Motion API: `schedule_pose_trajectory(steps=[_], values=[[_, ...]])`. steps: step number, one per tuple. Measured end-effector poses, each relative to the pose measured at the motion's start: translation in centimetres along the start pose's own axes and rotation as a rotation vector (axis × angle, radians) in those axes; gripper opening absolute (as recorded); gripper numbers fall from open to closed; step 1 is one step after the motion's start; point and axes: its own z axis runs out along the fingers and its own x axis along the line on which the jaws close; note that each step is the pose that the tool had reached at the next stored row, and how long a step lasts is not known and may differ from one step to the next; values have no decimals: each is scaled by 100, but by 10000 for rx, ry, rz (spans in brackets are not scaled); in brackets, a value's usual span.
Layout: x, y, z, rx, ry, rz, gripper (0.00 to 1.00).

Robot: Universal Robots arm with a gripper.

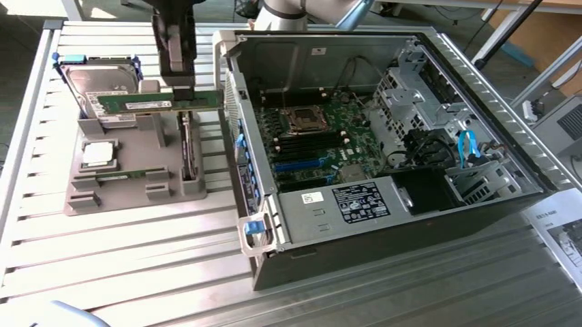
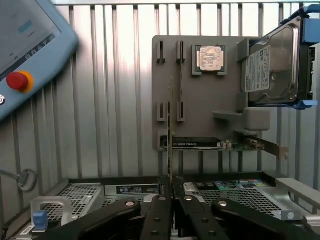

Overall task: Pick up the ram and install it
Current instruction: 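Pick up the ram and move it above insertion slot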

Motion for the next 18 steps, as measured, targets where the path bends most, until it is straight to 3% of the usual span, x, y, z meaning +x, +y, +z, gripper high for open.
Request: schedule_pose_trajectory(steps=[18], values=[[-16, -629, 3, -2, 1, -41, 12]])
